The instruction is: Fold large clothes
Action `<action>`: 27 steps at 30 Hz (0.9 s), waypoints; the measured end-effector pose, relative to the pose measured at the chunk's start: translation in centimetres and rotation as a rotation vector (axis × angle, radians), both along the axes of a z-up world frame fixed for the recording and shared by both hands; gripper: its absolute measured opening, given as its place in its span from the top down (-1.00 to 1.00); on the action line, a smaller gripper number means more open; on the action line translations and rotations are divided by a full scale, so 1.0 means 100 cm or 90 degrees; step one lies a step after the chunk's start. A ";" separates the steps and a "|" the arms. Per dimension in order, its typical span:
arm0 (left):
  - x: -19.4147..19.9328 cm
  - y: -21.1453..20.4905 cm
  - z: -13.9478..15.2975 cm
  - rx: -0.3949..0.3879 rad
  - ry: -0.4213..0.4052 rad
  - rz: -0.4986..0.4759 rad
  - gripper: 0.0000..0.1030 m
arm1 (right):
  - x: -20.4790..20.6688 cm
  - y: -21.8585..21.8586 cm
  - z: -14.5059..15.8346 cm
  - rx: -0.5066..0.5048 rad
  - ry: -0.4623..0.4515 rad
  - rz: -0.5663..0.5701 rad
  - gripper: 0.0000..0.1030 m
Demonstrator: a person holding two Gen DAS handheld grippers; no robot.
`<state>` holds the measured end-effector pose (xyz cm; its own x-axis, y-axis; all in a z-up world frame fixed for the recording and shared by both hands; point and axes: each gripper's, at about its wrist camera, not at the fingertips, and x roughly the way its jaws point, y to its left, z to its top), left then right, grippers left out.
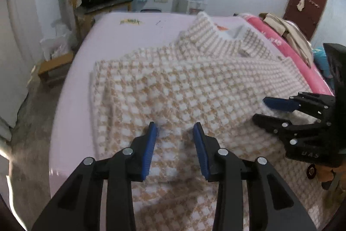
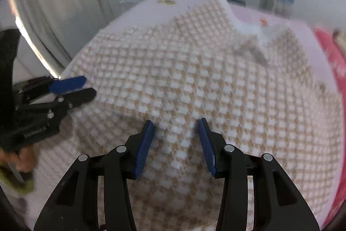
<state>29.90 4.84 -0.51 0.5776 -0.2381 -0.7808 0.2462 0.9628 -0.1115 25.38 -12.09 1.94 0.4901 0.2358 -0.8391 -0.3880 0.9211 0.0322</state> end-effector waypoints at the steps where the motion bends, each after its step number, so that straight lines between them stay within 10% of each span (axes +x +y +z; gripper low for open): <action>1: -0.002 0.000 0.003 0.004 -0.003 -0.002 0.32 | -0.005 -0.001 0.006 0.000 0.009 -0.009 0.18; 9: -0.041 0.011 0.008 0.012 -0.022 -0.016 -0.06 | -0.044 -0.079 0.014 0.005 -0.004 -0.175 -0.14; 27: -0.150 0.003 0.037 0.018 0.015 0.020 -0.53 | -0.174 -0.080 0.046 0.079 0.007 -0.172 -0.58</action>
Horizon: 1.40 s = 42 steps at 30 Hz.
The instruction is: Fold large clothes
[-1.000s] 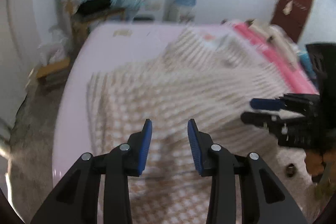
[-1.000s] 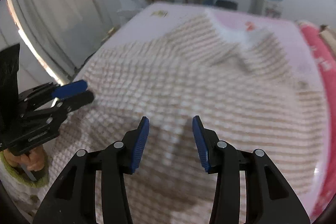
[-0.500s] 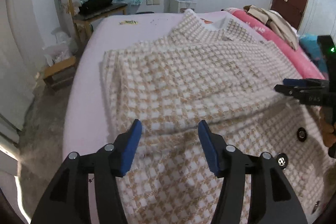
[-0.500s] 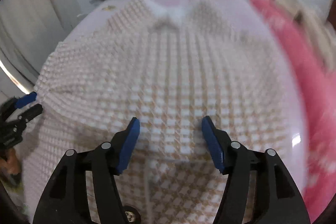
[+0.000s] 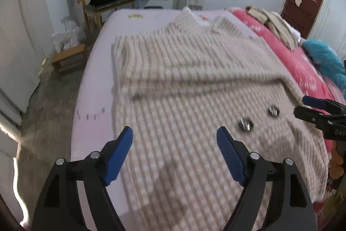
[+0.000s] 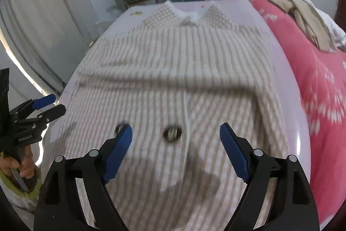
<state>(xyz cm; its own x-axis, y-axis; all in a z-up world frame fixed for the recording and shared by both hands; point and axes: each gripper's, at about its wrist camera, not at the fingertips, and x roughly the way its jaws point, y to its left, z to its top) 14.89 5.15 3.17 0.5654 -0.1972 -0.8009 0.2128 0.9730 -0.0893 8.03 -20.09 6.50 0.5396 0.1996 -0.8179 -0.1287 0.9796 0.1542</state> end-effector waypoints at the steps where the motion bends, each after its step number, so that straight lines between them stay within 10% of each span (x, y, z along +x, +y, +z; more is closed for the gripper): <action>1: -0.008 -0.002 -0.002 0.007 0.005 0.001 -0.56 | -0.008 0.000 0.000 0.001 0.002 -0.003 -0.63; 24: -0.096 -0.015 -0.047 0.098 0.056 0.030 -0.67 | -0.109 -0.006 -0.049 -0.035 0.061 -0.050 -0.74; 42: -0.110 0.000 -0.057 0.063 0.067 0.081 -0.87 | -0.145 -0.010 -0.036 -0.028 0.033 -0.064 -0.75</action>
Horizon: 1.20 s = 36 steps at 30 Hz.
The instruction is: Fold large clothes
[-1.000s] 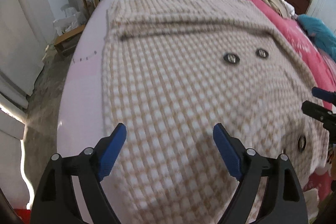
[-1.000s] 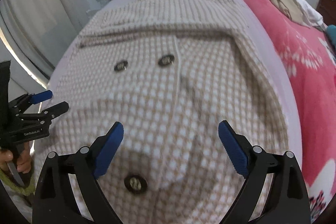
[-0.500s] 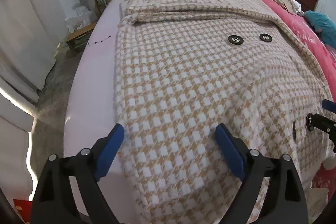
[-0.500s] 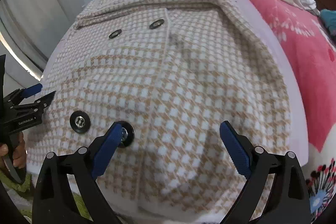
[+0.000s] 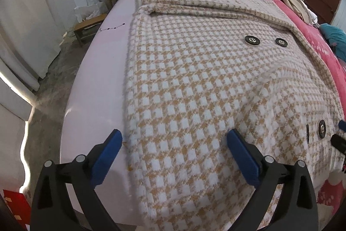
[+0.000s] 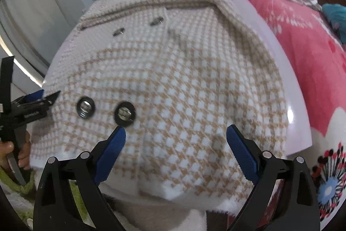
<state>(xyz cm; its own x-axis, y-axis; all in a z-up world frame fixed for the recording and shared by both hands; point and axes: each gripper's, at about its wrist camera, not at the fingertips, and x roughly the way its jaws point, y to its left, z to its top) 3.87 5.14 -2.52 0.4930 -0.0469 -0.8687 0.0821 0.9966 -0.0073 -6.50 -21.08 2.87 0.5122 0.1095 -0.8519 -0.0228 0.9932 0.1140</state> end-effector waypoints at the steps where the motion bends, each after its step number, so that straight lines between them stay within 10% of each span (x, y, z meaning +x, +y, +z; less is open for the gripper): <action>1: 0.000 0.000 0.000 0.001 0.000 0.000 -0.87 | 0.001 0.001 0.001 0.000 -0.003 0.003 -0.75; 36: 0.001 -0.002 0.000 0.003 0.000 -0.003 -0.89 | 0.022 0.017 -0.023 -0.022 0.049 0.028 -0.80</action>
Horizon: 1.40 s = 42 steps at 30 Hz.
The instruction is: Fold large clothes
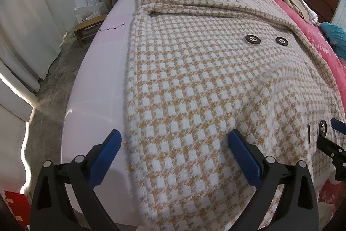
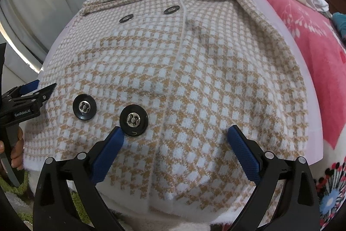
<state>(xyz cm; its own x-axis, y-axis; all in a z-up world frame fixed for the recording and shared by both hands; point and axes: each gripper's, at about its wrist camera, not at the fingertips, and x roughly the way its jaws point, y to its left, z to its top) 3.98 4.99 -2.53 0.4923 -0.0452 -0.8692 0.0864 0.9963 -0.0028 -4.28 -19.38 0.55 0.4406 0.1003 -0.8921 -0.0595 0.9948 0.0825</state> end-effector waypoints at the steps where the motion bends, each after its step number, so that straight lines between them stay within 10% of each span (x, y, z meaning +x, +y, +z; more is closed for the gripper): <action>1: 0.000 0.000 0.000 0.002 0.000 0.000 -0.89 | 0.000 0.000 0.000 0.001 0.000 0.000 -0.81; 33: -0.004 -0.002 0.011 0.015 -0.034 -0.024 -0.89 | -0.007 -0.004 -0.001 0.005 -0.012 -0.007 -0.83; 42: -0.037 0.032 0.025 -0.069 -0.053 -0.055 -0.89 | -0.008 -0.005 -0.001 0.009 -0.014 -0.008 -0.84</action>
